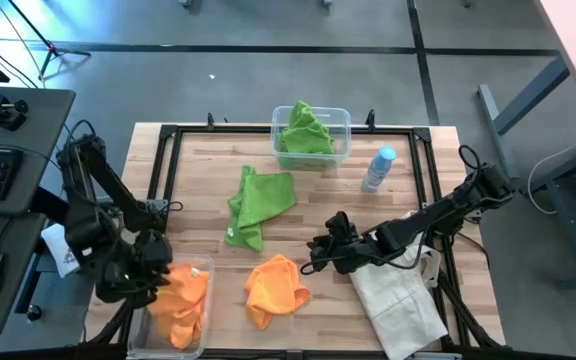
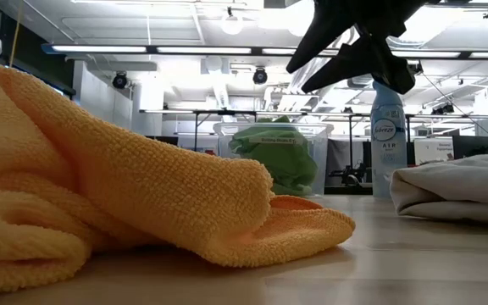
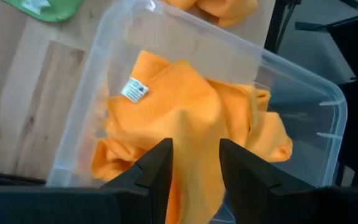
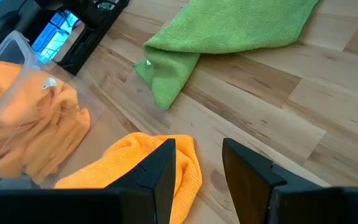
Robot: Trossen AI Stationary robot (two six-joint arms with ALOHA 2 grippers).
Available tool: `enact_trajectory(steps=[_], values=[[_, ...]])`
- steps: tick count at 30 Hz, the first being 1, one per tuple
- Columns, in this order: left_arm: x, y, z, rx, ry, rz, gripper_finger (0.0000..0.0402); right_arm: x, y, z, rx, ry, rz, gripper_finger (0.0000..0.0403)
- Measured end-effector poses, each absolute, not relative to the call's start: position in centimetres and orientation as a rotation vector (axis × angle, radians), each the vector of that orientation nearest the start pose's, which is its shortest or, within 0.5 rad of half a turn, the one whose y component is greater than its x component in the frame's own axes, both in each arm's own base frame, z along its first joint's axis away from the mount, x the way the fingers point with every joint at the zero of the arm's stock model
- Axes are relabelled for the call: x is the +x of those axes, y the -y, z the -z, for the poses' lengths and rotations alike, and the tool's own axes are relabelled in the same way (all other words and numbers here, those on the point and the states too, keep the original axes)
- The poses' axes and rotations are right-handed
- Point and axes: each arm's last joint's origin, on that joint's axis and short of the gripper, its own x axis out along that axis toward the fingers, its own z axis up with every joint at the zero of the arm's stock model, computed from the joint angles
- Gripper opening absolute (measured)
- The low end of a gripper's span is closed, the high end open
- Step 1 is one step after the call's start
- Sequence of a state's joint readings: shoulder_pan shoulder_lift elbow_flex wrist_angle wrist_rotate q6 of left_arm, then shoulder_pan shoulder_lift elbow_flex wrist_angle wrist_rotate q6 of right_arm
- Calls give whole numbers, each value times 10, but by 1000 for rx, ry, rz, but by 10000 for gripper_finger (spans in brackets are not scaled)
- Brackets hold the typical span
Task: Sort microfiber towel by color & place in baskets
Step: Put the orange microfiber towel into the bottom transparent bin
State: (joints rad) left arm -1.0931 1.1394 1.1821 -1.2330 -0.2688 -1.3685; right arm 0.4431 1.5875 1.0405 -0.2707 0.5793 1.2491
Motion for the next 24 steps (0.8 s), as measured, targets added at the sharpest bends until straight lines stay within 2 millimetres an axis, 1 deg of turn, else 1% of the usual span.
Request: enact_trajectory(steps=[3,6,10,12,15,18,24], values=[[91,159,-332,-440,-1155,-42,122,303,-126,-224,794,-513,532,128],[91,159,-335,-454,-1160,-27,122,303,-126,-224,794,-513,532,128],[93,168,-333,-490,-1235,27,122,303,-126,-224,794,-513,532,128],[95,174,-329,-478,-1258,24,122,303,-126,-224,794,-513,532,128],[99,186,-317,-413,-1296,4,122,303,-126,-224,791,-513,532,128],[106,202,-299,-301,-1369,1,122,303,-126,-225,779,-507,536,128],[119,229,-261,-130,-1444,-64,122,303,-126,-225,779,-506,538,128]])
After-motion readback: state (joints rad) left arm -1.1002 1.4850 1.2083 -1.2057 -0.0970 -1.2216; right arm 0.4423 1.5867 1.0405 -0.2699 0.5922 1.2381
